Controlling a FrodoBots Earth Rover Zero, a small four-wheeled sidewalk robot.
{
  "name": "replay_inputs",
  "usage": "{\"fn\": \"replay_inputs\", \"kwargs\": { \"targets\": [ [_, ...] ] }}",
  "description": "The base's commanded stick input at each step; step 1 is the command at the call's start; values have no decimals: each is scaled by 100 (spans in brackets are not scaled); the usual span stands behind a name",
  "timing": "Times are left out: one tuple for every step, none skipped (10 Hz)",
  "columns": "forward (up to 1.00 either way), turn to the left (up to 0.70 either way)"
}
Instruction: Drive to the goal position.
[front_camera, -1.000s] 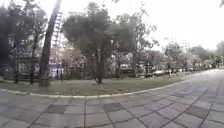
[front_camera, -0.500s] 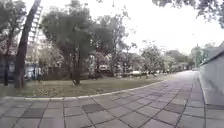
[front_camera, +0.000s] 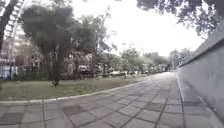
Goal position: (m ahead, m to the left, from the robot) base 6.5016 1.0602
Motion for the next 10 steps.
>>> {"fn": "replay_inputs", "kwargs": {
  "targets": [
    [45,0],
    [45,0],
    [45,0],
    [45,0],
    [45,0],
    [45,0],
    [70,0],
    [70,0],
    [70,0],
    [70,0]
  ]
}}
